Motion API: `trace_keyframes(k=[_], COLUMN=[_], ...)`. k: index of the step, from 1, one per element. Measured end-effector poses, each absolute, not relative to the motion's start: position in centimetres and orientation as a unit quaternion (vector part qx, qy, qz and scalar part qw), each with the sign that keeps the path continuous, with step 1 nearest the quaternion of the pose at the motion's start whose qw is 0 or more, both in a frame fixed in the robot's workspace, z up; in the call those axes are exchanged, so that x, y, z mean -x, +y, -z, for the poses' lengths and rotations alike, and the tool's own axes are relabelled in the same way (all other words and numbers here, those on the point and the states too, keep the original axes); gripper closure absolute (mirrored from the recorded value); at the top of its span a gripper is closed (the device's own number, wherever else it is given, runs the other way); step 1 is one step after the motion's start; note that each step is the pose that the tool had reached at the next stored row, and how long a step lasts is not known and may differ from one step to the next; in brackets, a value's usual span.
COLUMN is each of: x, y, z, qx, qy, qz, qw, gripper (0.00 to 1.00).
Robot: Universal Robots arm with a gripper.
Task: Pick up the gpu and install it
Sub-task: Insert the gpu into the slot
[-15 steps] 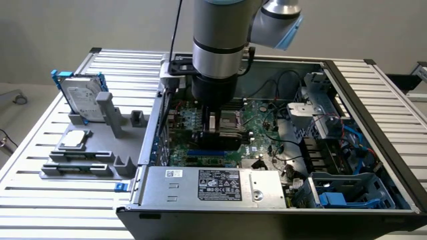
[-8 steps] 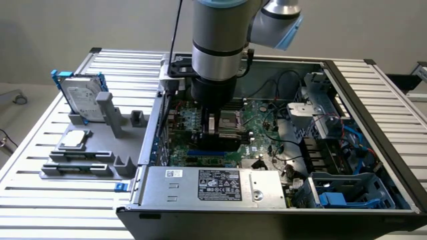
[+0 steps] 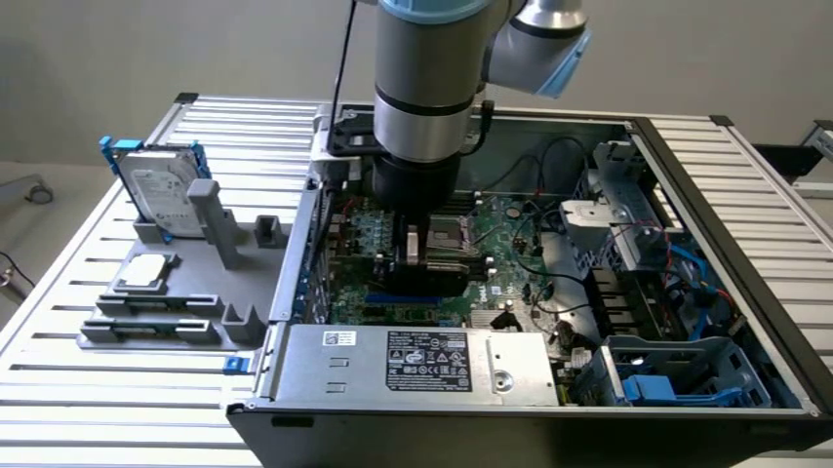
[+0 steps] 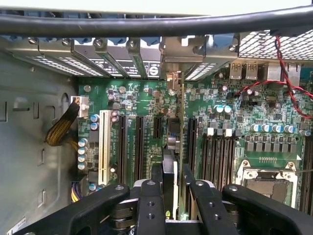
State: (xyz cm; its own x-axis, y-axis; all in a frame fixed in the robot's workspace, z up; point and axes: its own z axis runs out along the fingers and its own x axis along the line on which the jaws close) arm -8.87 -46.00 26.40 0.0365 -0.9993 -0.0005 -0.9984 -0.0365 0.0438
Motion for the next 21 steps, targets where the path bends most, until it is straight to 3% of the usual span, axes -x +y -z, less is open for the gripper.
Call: trace_keyframes(k=[21], x=[8.98], y=[-46.01], z=[-25.86], qx=[-0.727], qy=[-0.686], qz=[0.025], qw=[0.015], gripper=[0.74])
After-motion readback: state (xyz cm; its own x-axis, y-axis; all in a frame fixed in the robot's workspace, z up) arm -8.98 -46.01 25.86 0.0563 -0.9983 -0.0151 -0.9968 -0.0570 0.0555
